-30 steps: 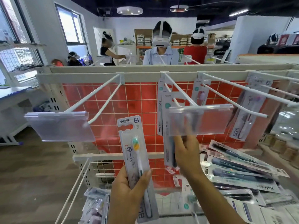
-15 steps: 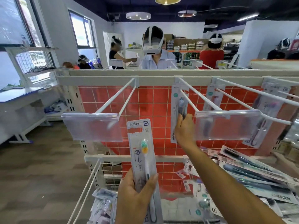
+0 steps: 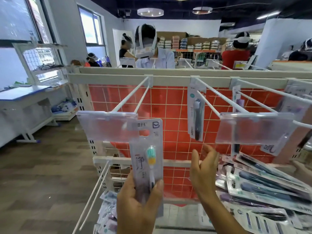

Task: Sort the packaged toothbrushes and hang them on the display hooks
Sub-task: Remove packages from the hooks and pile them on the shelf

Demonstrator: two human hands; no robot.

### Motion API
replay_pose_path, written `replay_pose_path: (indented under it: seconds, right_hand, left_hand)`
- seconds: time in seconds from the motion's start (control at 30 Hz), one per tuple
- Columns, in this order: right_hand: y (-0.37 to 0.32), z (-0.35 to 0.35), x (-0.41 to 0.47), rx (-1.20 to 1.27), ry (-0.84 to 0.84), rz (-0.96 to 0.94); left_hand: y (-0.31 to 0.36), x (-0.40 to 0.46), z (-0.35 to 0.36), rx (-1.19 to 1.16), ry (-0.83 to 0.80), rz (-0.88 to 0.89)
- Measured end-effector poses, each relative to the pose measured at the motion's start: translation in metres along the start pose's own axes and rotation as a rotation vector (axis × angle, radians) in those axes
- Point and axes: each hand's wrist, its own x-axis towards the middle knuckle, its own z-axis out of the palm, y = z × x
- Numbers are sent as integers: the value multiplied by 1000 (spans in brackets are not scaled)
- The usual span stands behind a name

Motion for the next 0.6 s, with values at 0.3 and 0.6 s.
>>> replay_pose_path:
  seconds: [0.3, 0.6]
  right_hand:
    - [18, 2, -36, 31, -166, 9]
    - [15, 12, -50, 58, -306, 18]
  left_hand:
    - [5, 11, -13, -3, 44, 32]
    - [-7, 32, -18, 19, 2, -1]
